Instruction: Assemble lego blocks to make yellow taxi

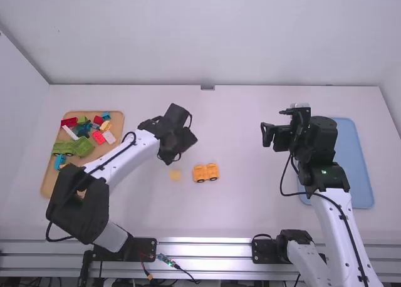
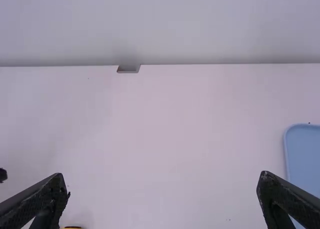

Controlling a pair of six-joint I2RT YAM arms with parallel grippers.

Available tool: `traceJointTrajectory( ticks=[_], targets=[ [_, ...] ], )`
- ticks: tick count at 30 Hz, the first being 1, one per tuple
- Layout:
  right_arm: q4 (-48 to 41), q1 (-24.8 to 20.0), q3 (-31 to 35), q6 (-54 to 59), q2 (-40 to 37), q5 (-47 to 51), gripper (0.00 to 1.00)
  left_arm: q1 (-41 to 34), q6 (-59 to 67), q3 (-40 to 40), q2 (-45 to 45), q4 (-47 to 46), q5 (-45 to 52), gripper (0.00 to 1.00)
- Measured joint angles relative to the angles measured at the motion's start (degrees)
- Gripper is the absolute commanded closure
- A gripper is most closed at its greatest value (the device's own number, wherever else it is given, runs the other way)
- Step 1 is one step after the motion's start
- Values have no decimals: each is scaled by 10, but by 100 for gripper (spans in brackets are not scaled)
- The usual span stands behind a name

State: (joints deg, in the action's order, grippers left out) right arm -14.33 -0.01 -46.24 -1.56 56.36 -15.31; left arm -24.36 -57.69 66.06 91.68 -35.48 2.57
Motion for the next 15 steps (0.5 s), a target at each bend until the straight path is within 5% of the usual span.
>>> traceJointTrajectory(
  ticks=[5,15],
  targets=[
    [0,0,0,0,0,0,1,0,291,35,-3,-19,28,1],
    [0,0,0,3,0,-12,1,0,680,35,-3,-45,7,1]
  ],
)
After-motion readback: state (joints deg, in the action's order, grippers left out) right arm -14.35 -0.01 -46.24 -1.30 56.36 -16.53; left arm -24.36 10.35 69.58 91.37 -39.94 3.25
